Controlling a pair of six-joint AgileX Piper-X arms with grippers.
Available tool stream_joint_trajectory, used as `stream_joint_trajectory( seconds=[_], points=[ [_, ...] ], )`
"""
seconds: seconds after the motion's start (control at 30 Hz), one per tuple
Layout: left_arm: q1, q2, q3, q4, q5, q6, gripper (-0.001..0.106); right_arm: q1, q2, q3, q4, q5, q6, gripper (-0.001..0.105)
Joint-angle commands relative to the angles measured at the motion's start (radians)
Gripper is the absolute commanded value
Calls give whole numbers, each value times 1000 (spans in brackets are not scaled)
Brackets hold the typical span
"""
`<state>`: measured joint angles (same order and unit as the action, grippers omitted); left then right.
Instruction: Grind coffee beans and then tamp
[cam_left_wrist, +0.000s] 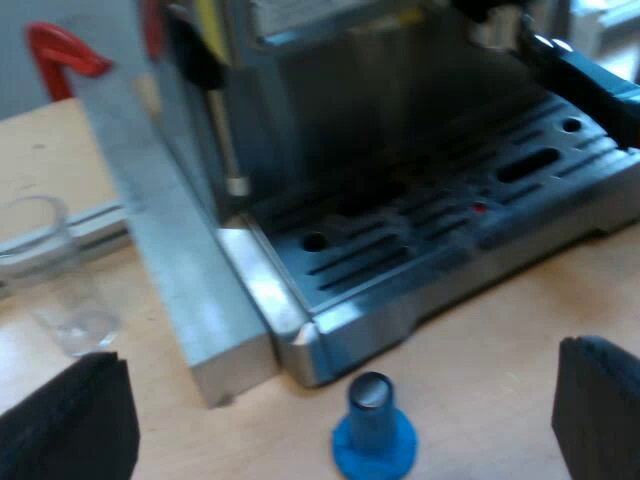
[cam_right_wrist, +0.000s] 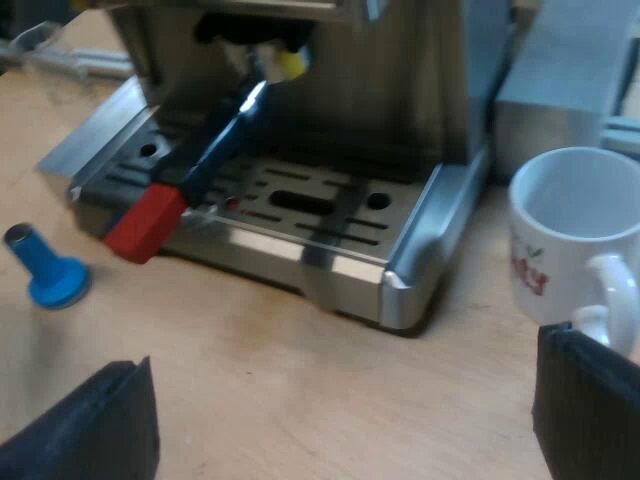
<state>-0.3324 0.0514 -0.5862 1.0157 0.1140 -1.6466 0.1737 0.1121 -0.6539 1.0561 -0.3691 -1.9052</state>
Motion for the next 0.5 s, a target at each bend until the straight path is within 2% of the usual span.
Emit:
stream_joint_trajectory(
  seconds=[0.03, 0.37, 0.5],
  points=[
    [-43, 38, -5, -36, 52, -6, 85, 40, 27, -20, -9, -18, -6, 77],
    [-151, 165, -5, -133, 180, -3, 85, 155, 117, -21, -68, -64, -6, 77],
    [-175, 188, -5, -139, 202, 5, 85, 192, 153, -21, -72, -83, -6, 77]
  ],
)
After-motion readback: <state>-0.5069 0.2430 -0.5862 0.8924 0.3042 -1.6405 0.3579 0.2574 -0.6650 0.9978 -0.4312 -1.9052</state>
